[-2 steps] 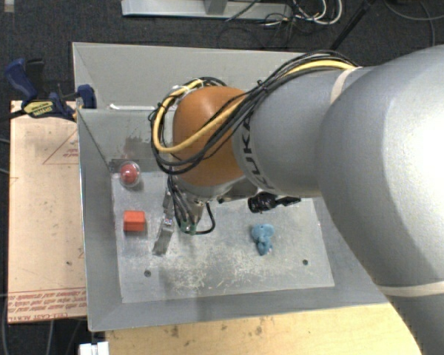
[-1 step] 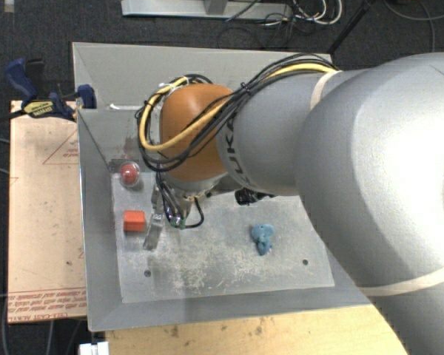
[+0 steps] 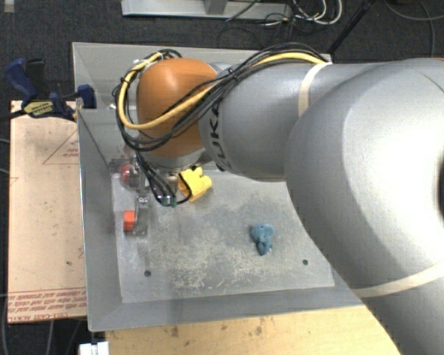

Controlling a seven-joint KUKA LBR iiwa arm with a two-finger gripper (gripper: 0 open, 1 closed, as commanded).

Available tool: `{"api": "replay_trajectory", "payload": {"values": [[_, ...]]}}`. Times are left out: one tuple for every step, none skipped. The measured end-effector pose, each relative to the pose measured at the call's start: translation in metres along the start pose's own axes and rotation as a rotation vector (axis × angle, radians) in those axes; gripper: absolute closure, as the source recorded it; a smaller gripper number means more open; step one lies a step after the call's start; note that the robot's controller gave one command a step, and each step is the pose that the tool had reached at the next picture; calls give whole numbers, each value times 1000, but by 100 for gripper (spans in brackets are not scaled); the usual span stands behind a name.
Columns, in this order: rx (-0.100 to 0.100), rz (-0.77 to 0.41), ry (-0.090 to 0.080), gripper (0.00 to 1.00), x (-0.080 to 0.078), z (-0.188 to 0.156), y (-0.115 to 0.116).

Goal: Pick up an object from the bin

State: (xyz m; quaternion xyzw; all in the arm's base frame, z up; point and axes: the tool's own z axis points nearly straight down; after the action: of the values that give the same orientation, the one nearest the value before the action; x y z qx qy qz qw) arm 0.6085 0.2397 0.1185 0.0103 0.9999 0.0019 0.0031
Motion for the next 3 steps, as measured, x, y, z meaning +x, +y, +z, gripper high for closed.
{"api": "replay_trajectory", "payload": {"values": [[1,3,3,100,1,1,-1],[1,-369,-1,100,-14,-104,-11],[0,-368,3,0,-13,-102,-11]]}}
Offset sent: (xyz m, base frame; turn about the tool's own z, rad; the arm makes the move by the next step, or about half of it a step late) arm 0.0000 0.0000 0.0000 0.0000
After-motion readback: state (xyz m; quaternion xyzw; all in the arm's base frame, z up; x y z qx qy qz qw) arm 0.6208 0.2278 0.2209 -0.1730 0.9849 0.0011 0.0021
